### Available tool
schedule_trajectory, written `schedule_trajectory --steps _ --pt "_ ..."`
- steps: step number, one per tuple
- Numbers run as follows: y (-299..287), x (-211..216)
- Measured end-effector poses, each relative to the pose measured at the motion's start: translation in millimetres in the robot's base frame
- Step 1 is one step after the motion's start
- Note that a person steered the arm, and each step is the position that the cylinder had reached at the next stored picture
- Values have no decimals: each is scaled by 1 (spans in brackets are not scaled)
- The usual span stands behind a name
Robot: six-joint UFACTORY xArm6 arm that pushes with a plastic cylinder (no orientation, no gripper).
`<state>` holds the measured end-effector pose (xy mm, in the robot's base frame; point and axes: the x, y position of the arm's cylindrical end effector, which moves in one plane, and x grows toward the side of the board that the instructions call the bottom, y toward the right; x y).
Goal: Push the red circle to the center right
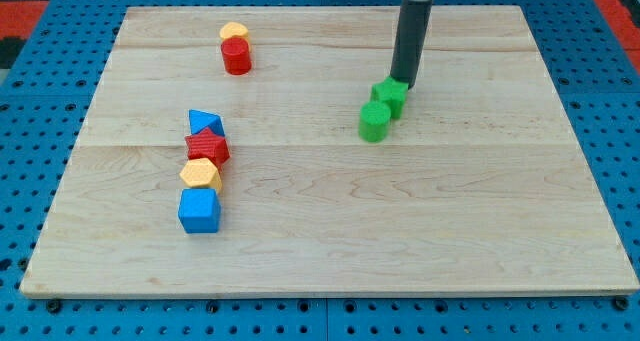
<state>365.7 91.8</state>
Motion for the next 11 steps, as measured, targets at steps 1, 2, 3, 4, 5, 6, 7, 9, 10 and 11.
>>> schedule_trajectory --steps 1,2,3,4,5,6,7,9,10,11 --pt "6 7" --pt "-28 -27" --pt "-88 -35" --pt "-110 -56" --pt "-137 -109" --pt "-184 -97" --pt "-201 -59" --pt "-253 -50" --pt "-267 -43" --pt "-292 -18"
